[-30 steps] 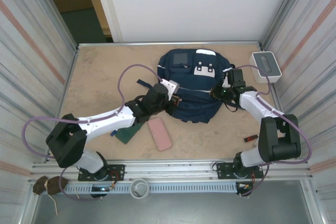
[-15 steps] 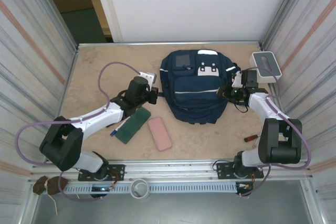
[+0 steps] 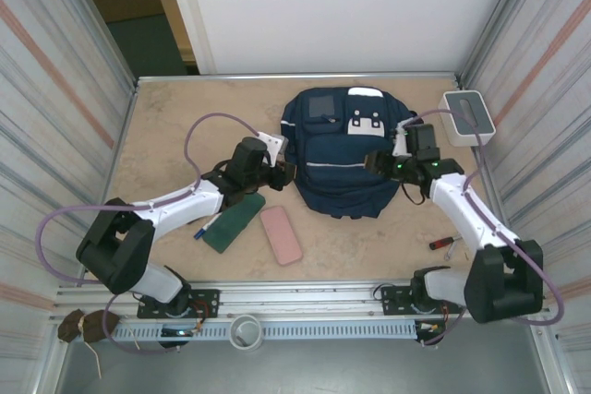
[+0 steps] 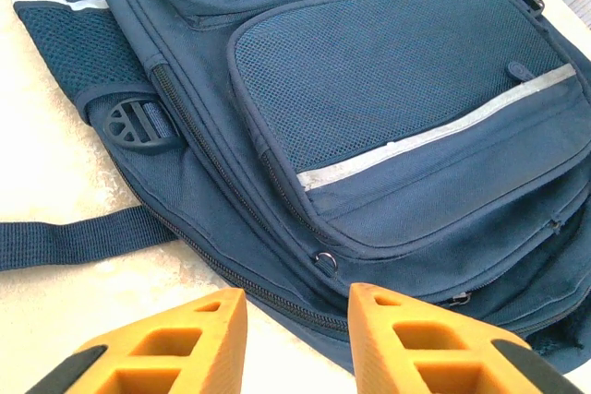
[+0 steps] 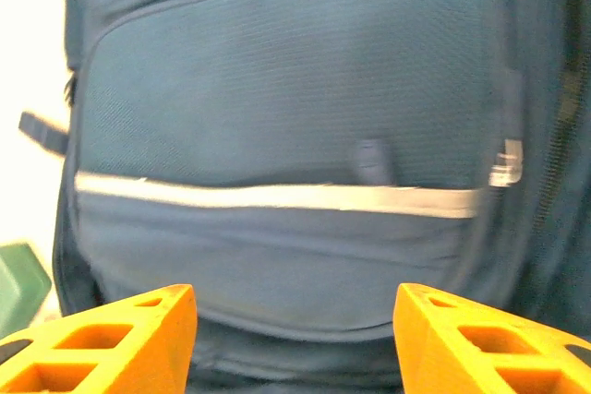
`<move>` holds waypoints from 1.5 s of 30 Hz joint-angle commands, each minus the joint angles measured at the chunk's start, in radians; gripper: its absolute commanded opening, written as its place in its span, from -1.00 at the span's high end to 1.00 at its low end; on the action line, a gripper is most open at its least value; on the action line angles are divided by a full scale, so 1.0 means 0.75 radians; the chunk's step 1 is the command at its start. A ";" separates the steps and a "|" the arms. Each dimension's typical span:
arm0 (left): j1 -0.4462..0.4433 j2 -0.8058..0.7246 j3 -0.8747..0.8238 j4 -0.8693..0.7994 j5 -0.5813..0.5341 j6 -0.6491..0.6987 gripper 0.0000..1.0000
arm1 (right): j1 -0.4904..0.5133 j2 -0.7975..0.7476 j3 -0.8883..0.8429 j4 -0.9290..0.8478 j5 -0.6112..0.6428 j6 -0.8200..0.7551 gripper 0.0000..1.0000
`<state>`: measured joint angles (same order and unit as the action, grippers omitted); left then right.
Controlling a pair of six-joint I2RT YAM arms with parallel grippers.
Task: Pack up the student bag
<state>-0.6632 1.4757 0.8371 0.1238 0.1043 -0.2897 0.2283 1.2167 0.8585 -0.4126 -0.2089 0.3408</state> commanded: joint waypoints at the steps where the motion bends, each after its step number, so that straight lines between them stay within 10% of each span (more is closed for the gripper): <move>1: -0.001 -0.018 -0.021 -0.006 -0.044 -0.033 0.28 | 0.188 -0.002 0.067 -0.053 0.237 -0.287 -0.19; 10: 0.033 -0.121 -0.097 -0.031 -0.082 -0.060 0.16 | 0.540 0.425 0.288 -0.087 0.673 -0.720 -0.42; 28: 0.047 -0.145 -0.128 -0.013 -0.065 -0.062 0.09 | 0.556 0.599 0.425 -0.253 0.391 -0.847 -0.48; 34: 0.047 -0.129 -0.131 0.003 -0.045 -0.070 0.09 | 0.558 0.651 0.420 -0.236 0.527 -0.843 -0.47; 39: 0.047 -0.128 -0.129 0.006 -0.033 -0.070 0.08 | 0.566 0.742 0.442 -0.164 0.687 -0.872 -0.34; 45: 0.048 -0.159 -0.151 0.014 -0.012 -0.065 0.05 | 0.591 0.663 0.445 -0.126 0.693 -0.899 0.48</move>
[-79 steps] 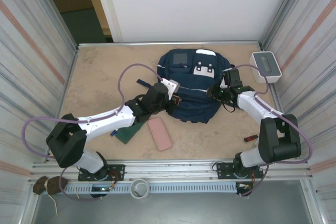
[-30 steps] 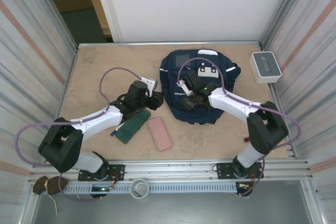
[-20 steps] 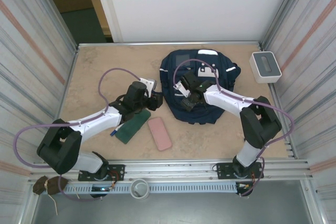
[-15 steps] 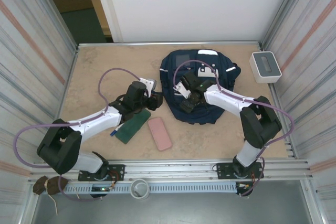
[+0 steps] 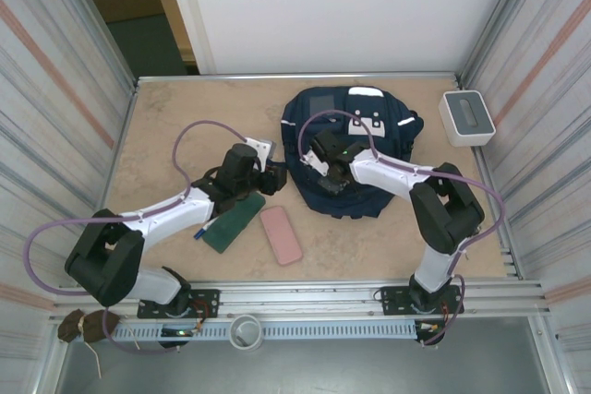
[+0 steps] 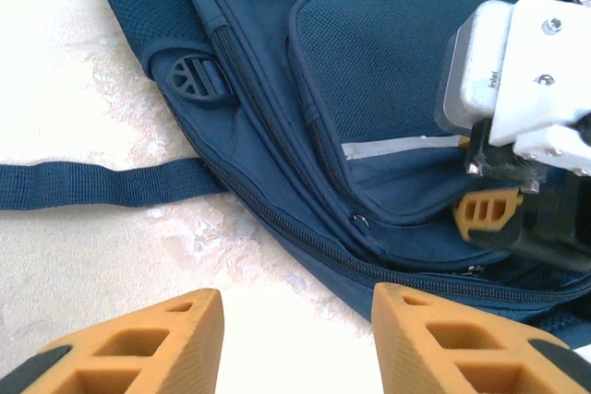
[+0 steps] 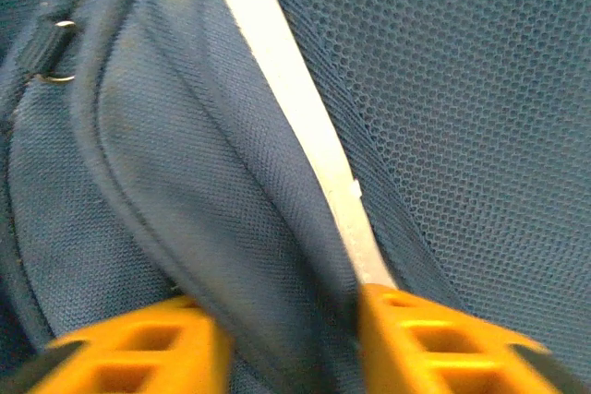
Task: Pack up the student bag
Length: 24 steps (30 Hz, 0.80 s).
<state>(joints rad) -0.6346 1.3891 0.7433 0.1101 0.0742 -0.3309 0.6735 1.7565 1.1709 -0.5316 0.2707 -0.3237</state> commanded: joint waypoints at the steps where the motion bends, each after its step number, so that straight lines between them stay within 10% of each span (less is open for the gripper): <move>1: 0.010 -0.051 -0.029 0.043 0.046 -0.007 0.01 | -0.002 -0.094 0.025 0.039 0.029 -0.006 0.56; 6: -0.022 -0.072 -0.022 0.100 0.101 0.042 -0.18 | -0.042 -0.269 0.030 0.040 -0.144 0.052 1.00; 24: -0.228 0.197 0.330 -0.017 0.130 0.377 -0.22 | -0.240 -0.345 0.245 -0.160 -0.592 0.265 1.00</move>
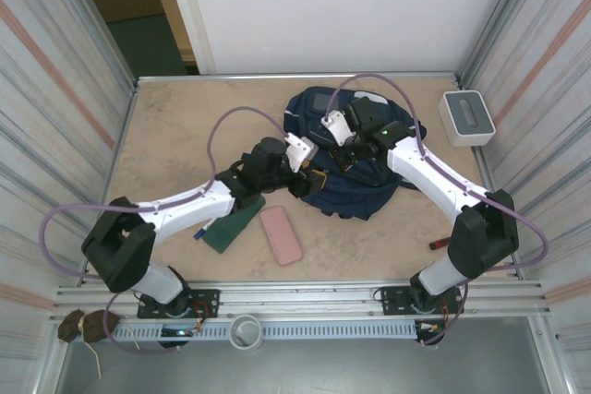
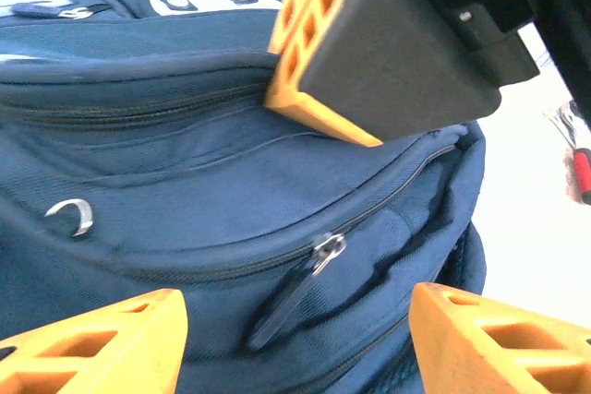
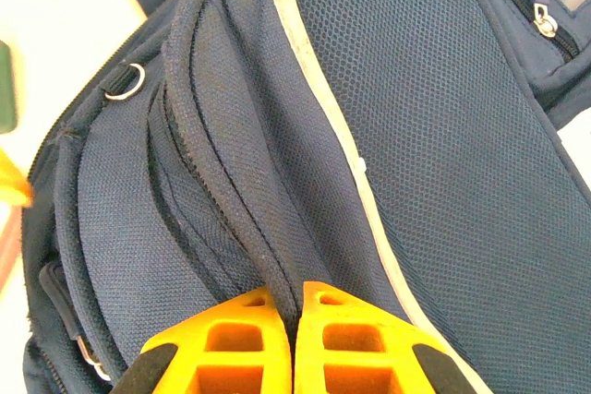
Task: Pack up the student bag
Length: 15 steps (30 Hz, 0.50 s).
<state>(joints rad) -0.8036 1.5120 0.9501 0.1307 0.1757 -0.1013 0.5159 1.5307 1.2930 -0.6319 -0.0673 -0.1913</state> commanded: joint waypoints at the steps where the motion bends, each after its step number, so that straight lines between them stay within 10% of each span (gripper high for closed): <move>1: -0.002 0.045 0.070 -0.052 0.001 0.078 -0.19 | -0.036 -0.041 0.090 -0.036 -0.160 0.087 1.00; 15: 0.006 0.185 0.169 -0.108 0.115 0.148 0.16 | -0.080 -0.001 0.114 -0.058 -0.238 0.101 1.00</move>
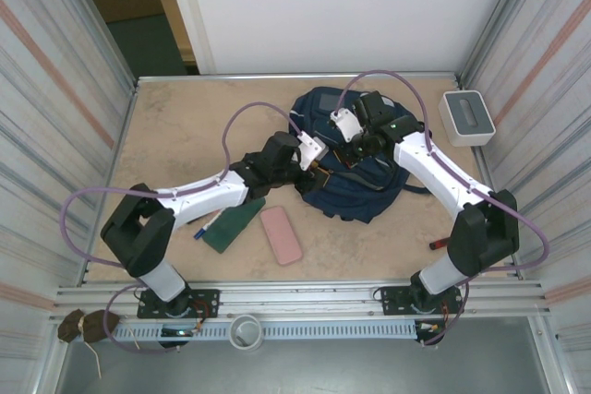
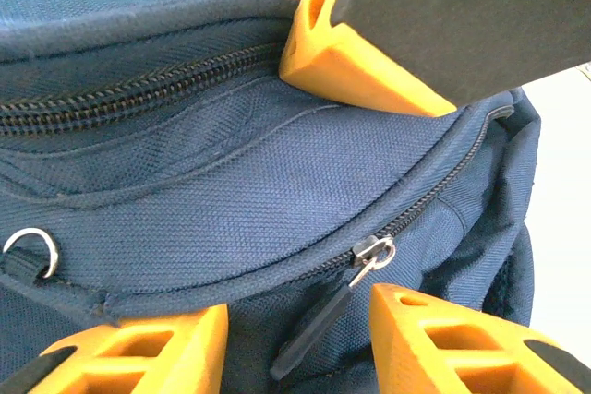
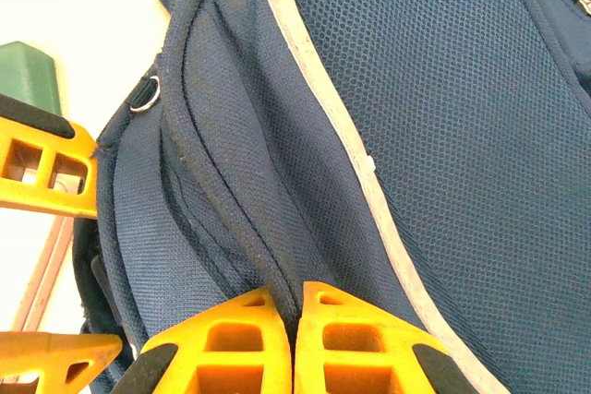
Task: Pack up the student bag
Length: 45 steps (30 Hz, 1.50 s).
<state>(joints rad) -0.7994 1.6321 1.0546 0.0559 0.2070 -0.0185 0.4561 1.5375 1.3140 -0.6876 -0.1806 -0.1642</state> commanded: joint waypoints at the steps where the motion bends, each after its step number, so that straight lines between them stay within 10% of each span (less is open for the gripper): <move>1: -0.004 0.026 0.026 -0.005 0.083 0.045 0.19 | 0.000 -0.003 0.094 0.013 -0.088 0.069 1.00; 23: -0.084 0.103 0.082 -0.032 -0.011 0.231 0.52 | 0.001 0.093 0.153 -0.032 -0.125 0.090 1.00; 32: -0.086 0.034 0.003 0.062 -0.013 0.225 0.99 | -0.013 0.067 0.103 -0.048 -0.113 0.050 1.00; 45: 0.027 -0.090 -0.109 0.021 0.014 0.173 1.00 | 0.055 -0.072 -0.107 0.095 0.095 -0.187 1.00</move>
<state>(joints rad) -0.8116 1.6142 0.9871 0.0750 0.1963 0.1368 0.4751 1.5452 1.2709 -0.6735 -0.1490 -0.2226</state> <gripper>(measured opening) 0.083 0.052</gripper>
